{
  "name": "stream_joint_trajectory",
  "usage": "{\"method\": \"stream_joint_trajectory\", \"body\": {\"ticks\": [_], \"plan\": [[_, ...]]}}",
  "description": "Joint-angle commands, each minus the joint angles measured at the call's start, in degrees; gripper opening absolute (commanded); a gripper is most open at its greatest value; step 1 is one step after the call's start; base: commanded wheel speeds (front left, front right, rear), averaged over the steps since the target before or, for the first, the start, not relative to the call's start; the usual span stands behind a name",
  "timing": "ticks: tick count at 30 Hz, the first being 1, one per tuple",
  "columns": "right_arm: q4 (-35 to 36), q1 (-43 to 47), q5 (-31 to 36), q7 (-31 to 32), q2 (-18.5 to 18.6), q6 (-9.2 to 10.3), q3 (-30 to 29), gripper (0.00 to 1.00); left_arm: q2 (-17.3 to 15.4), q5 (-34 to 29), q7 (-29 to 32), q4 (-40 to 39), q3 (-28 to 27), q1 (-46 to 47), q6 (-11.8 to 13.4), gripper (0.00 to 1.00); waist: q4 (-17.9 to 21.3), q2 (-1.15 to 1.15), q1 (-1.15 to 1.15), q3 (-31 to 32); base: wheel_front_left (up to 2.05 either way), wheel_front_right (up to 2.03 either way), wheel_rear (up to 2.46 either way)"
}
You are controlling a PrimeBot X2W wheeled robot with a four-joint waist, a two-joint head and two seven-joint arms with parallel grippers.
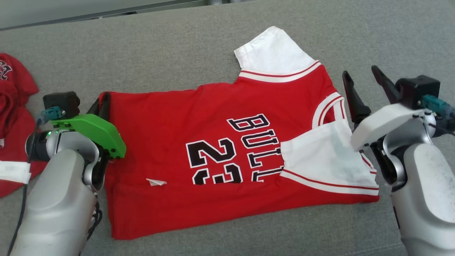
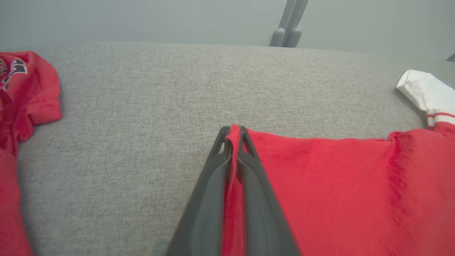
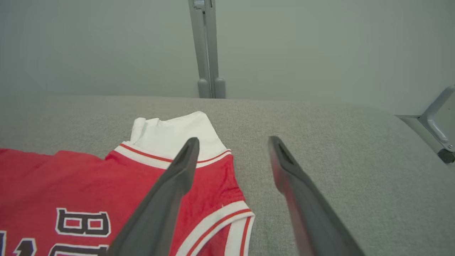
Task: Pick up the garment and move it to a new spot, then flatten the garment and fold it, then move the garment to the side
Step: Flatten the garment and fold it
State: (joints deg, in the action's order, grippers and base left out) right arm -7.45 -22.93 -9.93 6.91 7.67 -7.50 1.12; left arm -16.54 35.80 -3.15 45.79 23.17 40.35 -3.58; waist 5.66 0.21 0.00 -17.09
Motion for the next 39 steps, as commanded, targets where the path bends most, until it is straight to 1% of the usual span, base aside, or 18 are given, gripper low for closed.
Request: {"method": "stream_joint_trajectory", "body": {"ticks": [1, 6, 12, 20, 26, 30, 37, 38, 39], "plan": [[-0.9, -2.5, 0.3, 0.8, 0.8, 0.02, 0.4, 1.0, 0.7, 0.5, -0.7, -1.2, -0.1, -1.0, 0.1, 0.0, -1.8, -0.21, 0.0, -0.6, 0.0, 0.0, 0.0], [-6.3, -11.0, -0.1, 3.9, 3.6, 0.02, 1.6, 1.0, 2.5, 0.9, -2.8, -5.9, 0.2, -1.9, 0.7, 0.0, -5.2, -0.21, 0.0, -2.5, 0.0, 0.0, 0.0], [-15.5, -21.7, -0.1, 7.1, 6.3, 0.02, 4.4, 1.0, 4.4, 0.5, -3.7, -10.6, 1.0, -1.8, 1.6, 0.0, -9.3, -0.21, 0.0, -5.9, 0.0, 0.0, 0.0], [-29.0, -33.7, 0.6, 9.7, 7.4, 0.02, 4.7, 1.0, 6.6, 1.0, -4.8, -13.4, 1.5, 0.0, 2.2, 0.0, -13.7, -0.21, 0.0, -10.8, 0.0, 0.0, 0.0], [-37.4, -39.6, 2.2, 11.0, 7.6, 0.02, 4.0, 1.0, 7.9, 1.1, -5.7, -13.0, 1.9, 1.6, 1.8, 0.0, -15.7, -0.21, 0.0, -13.2, 0.0, 0.0, 0.0], [-42.6, -42.2, 3.4, 12.1, 7.8, 0.02, 3.5, 1.0, 8.5, 1.3, -6.0, -12.3, 2.2, 2.2, 1.6, 0.0, -16.5, -0.21, 0.0, -13.7, 0.0, 0.0, 0.0], [-49.1, -44.8, 5.9, 13.3, 7.9, 0.02, 3.2, 1.0, 8.9, 1.4, -6.5, -10.9, 2.8, 3.0, 1.2, 0.0, -17.0, -0.21, 0.0, -13.8, 0.0, 0.0, 0.0], [-49.8, -45.0, 6.0, 13.5, 7.9, 0.02, 3.4, 0.96, 8.9, 1.4, -6.5, -10.8, 2.9, 3.1, 1.1, 0.0, -17.1, -0.21, 0.0, -13.8, 0.0, 0.0, 0.0], [-50.5, -45.2, 6.1, 13.6, 7.9, 0.02, 3.7, 0.82, 8.9, 1.4, -6.5, -10.6, 3.0, 3.2, 1.1, 0.0, -17.1, -0.21, 0.0, -13.7, 0.0, 0.0, 0.0]]}}
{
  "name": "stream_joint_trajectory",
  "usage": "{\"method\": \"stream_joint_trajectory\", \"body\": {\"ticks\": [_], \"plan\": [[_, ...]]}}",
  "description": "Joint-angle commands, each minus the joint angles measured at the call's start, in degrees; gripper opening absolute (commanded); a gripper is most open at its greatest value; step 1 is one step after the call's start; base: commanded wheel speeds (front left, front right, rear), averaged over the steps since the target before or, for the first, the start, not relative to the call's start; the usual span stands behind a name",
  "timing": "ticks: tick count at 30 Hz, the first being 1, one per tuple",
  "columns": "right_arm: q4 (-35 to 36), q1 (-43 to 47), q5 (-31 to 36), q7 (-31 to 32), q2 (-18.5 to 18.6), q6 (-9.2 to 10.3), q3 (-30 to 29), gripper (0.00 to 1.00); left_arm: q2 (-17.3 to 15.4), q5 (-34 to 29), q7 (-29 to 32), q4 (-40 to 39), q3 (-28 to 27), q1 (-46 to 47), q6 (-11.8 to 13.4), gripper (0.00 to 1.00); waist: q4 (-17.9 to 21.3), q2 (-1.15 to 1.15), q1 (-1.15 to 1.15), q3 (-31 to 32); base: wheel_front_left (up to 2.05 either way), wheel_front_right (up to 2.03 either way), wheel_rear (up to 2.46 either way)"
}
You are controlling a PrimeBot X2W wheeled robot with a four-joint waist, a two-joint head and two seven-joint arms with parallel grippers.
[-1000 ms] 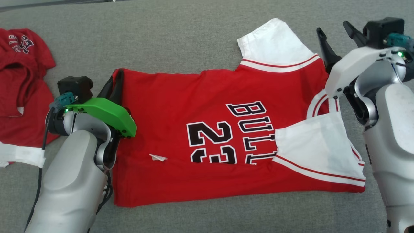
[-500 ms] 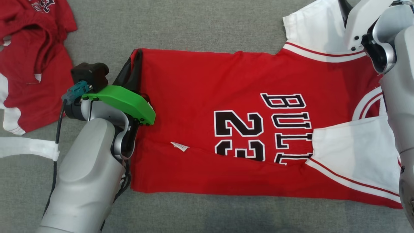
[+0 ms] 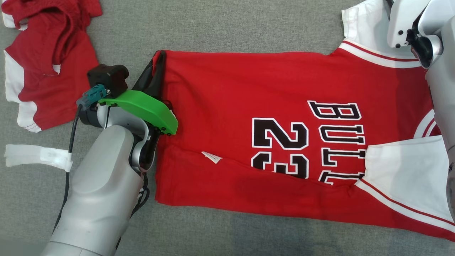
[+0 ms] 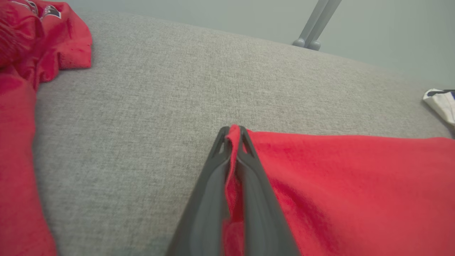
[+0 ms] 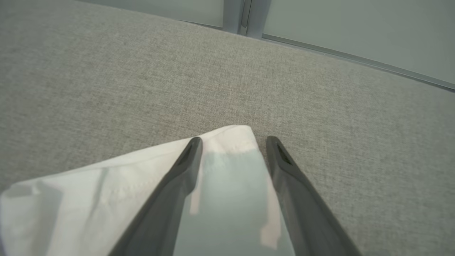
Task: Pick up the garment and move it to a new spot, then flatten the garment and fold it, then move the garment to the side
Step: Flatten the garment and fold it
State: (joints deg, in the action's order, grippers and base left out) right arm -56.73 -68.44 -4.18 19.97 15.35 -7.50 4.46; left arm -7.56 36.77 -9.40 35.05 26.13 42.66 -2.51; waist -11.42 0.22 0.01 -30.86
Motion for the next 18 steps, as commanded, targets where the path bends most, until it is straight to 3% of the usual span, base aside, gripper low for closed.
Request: {"method": "stream_joint_trajectory", "body": {"ticks": [1, 3, 4, 6, 9, 18], "plan": [[-1.8, 0.1, 0.5, 0.9, 0.2, 0.02, 0.7, 0.58, -0.1, 0.5, -0.3, 0.4, 0.1, 1.0, -0.1, 0.0, -0.1, -0.22, -0.01, 0.1, 0.0, 0.0, 0.0], [-3.1, 0.0, 0.5, 1.4, 0.2, 0.02, 1.5, 0.36, -0.1, 0.5, -0.3, 0.7, 0.2, 1.2, -0.2, 0.0, 0.0, -0.22, -0.01, 0.2, 0.0, 0.0, 0.0], [-3.1, 0.0, 0.5, 1.4, 0.2, 0.02, 1.5, 0.36, -0.1, 0.5, -0.3, 0.7, 0.2, 1.2, -0.2, 0.0, 0.0, -0.22, -0.01, 0.2, 0.0, 0.0, 0.0], [-4.0, -0.3, 0.1, 1.4, 0.0, 0.05, 2.1, 0.25, -0.3, 0.5, -0.3, 1.1, 0.3, 1.4, -0.2, 0.0, 0.1, -0.22, -0.01, 0.3, 0.0, 0.0, 0.0], [-4.7, -0.6, 0.0, 0.3, -0.1, 0.06, 3.1, 0.0, -0.6, 0.6, -0.3, 1.5, 0.4, 1.5, -0.3, 0.0, 0.4, -0.22, -0.01, 0.6, 0.0, 0.0, 0.0], [-5.5, 0.1, -2.4, -7.3, -1.5, 0.05, 4.1, 0.0, -1.8, 0.9, -0.6, 3.2, 0.2, -0.2, 0.3, 0.0, 2.9, -0.22, -0.01, 3.7, 0.0, 0.0, 0.0]]}}
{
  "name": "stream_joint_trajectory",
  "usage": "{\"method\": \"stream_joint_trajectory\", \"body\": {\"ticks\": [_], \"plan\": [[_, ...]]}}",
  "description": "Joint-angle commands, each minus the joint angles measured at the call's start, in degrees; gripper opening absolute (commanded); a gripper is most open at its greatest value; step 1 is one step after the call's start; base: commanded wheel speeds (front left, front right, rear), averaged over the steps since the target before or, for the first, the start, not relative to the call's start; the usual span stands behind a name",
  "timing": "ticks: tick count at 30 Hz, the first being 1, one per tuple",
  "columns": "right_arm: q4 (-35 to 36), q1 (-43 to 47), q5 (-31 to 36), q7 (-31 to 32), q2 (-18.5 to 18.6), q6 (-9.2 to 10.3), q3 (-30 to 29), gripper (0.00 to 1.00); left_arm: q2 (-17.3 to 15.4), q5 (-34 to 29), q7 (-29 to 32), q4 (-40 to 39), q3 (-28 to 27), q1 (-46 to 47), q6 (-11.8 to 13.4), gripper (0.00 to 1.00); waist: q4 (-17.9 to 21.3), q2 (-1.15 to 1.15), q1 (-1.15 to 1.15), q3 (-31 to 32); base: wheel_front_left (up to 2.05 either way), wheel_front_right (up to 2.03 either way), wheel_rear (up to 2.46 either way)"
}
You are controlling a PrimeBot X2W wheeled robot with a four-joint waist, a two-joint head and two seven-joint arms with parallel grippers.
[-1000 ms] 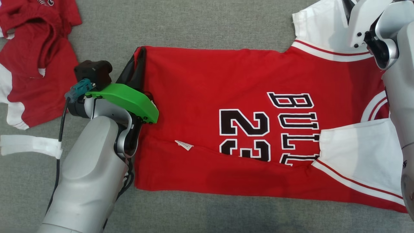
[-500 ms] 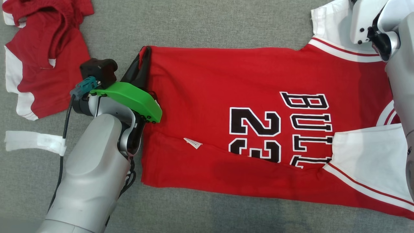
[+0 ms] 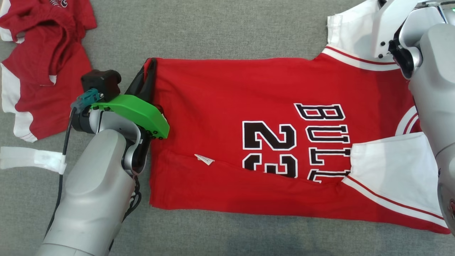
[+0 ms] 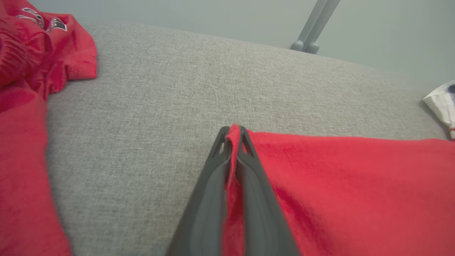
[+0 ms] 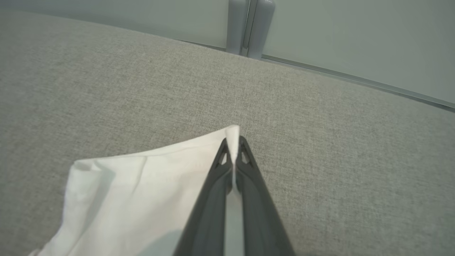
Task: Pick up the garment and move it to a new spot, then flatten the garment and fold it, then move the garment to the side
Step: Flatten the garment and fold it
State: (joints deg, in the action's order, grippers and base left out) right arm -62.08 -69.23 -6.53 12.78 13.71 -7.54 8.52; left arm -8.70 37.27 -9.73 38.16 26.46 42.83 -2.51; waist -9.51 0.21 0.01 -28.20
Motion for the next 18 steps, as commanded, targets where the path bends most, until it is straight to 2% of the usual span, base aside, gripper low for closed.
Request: {"method": "stream_joint_trajectory", "body": {"ticks": [1, 8, 14, 18], "plan": [[-0.1, 1.3, -0.6, -0.8, 0.0, 0.1, 0.6, 0.0, -0.8, 0.6, -0.2, 0.2, -0.2, -0.7, 0.3, 0.0, 1.3, -0.21, -0.01, 1.6, 0.0, 0.0, 0.0], [4.4, 6.2, -8.1, -6.8, 0.0, 0.1, 7.1, 0.0, -2.7, 1.5, 0.2, -0.3, -0.9, -3.5, 0.6, 0.0, 5.4, -0.21, -0.01, 6.8, 0.0, 0.0, 0.0], [13.2, 12.5, -15.5, -9.1, 2.9, 0.1, 13.2, 0.0, -4.9, 2.3, 0.8, -3.0, -1.5, -6.9, 1.2, 0.0, 8.3, -0.21, -0.01, 10.5, 0.0, 0.0, 0.0], [20.6, 17.8, -19.9, -9.6, 5.7, 0.1, 14.8, 0.0, -6.6, 2.5, 1.3, -6.6, -1.5, -10.1, 1.7, 0.0, 9.8, -0.21, -0.01, 12.6, 0.0, 0.0, 0.0]]}}
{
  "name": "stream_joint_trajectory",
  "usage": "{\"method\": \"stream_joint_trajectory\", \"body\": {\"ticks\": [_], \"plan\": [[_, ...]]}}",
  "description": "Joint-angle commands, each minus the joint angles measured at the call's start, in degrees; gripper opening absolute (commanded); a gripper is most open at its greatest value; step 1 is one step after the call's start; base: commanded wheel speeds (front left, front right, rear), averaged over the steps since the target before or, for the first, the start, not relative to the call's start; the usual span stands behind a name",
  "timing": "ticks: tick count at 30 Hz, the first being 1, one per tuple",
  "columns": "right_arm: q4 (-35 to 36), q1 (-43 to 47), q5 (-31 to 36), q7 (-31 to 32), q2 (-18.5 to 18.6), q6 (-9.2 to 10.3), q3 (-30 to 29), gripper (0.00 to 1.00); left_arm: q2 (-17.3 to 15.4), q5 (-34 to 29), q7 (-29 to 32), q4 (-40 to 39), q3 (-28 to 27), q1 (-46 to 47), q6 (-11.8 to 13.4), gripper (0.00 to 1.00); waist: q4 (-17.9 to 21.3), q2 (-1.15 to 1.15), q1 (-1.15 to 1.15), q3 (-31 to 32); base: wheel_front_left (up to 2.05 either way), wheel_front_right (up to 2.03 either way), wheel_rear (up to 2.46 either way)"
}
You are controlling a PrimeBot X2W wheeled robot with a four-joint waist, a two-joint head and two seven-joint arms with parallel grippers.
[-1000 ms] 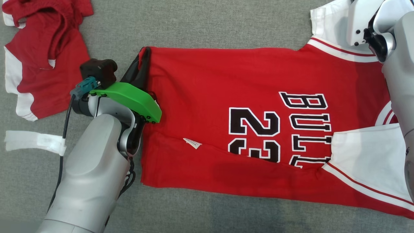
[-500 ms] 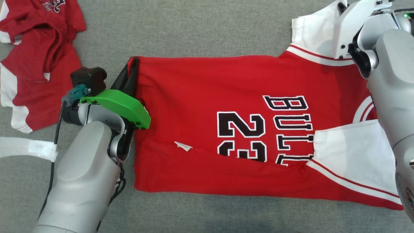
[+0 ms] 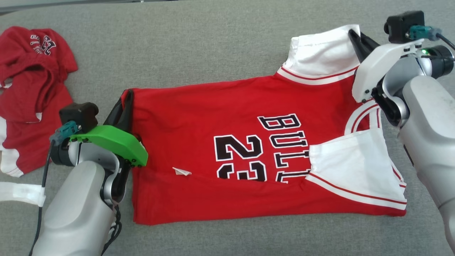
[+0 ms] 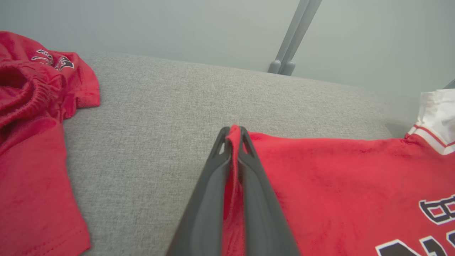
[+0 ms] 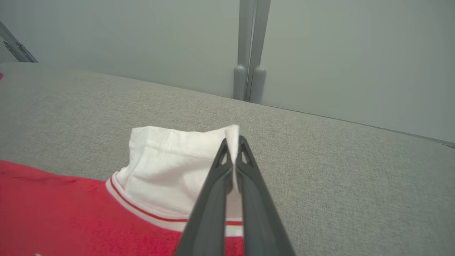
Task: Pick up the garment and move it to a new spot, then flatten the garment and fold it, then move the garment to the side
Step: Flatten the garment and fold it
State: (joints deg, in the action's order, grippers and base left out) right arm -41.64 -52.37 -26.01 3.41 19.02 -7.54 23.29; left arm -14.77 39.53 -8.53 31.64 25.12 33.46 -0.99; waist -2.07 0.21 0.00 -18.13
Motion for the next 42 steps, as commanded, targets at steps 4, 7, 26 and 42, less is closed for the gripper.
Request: {"method": "stream_joint_trajectory", "body": {"ticks": [4, 7, 26, 42], "plan": [[7.7, 7.3, -3.0, -0.2, 2.3, 0.09, -0.9, 0.0, -2.4, 0.4, 0.9, -4.9, -0.2, -4.7, 1.3, 0.0, 3.5, -0.21, 0.0, 4.2, 0.0, 0.0, 0.0], [13.4, 13.1, -3.8, 0.0, 3.2, 0.09, -3.5, 0.0, -3.8, 1.0, 1.5, -9.1, -0.6, -8.3, 2.5, 0.0, 4.0, -0.21, 0.0, 4.9, 0.0, 0.0, 0.0], [33.7, 40.9, 2.7, 4.7, -6.2, 0.07, -17.1, 0.0, -3.8, 5.6, 0.0, -19.8, -3.5, -25.2, 8.9, 0.0, 4.9, -0.21, 0.0, 6.3, 0.0, 0.0, 0.0], [32.4, 46.3, 4.2, 2.2, -8.5, 0.07, -18.9, 0.32, -1.7, 7.7, -2.8, -18.6, -3.7, -29.4, 7.9, 0.7, 4.9, -0.21, 0.0, 7.9, 0.0, 0.0, 0.0]]}}
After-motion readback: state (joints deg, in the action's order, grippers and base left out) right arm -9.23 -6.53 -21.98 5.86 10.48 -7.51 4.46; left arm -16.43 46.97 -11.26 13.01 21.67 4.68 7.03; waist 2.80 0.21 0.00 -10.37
